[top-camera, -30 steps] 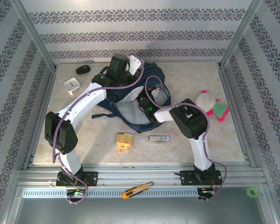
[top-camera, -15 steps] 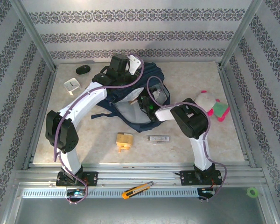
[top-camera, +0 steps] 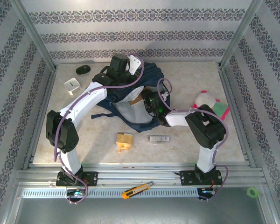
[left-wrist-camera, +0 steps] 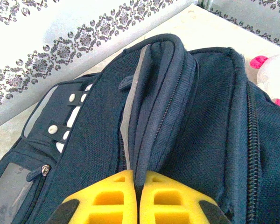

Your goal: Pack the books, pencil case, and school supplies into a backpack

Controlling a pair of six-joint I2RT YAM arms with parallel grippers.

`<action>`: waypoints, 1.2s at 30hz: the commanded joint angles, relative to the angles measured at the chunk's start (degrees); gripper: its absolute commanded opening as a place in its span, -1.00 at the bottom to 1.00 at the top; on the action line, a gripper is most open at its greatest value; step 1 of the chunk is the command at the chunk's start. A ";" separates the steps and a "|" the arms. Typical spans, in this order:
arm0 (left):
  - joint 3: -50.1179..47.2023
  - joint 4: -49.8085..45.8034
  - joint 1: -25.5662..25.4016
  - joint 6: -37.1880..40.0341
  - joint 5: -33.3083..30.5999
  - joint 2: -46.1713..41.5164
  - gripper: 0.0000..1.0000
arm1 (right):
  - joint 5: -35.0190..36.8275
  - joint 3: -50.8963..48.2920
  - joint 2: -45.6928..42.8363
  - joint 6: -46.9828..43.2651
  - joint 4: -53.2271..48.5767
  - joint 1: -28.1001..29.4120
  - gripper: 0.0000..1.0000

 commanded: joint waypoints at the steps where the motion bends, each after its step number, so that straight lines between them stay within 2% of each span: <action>1: 1.43 4.31 0.88 -0.97 -0.28 -0.52 -1.00 | -1.09 -4.36 -6.56 -2.84 -0.65 0.29 0.15; 5: 0.03 4.91 0.84 -1.08 0.06 -0.63 -1.00 | -0.81 -10.39 -16.07 -6.51 -4.95 0.01 0.16; 11: -2.73 6.02 0.85 -1.17 2.36 -0.37 -1.00 | 2.60 -16.38 -33.73 -12.84 -21.36 -0.30 0.18; 18: -8.63 9.92 0.44 -0.68 7.80 -0.02 -1.00 | 1.26 -13.94 -49.33 -24.28 -40.14 -6.50 0.19; 23: -14.34 11.93 -1.69 2.54 8.93 0.66 -1.00 | -0.18 -12.24 -53.78 -30.14 -44.38 -10.16 0.20; 36: -23.59 13.86 -6.57 5.17 8.34 9.36 -0.99 | -3.92 -12.95 -53.13 -35.78 -40.11 -12.00 0.20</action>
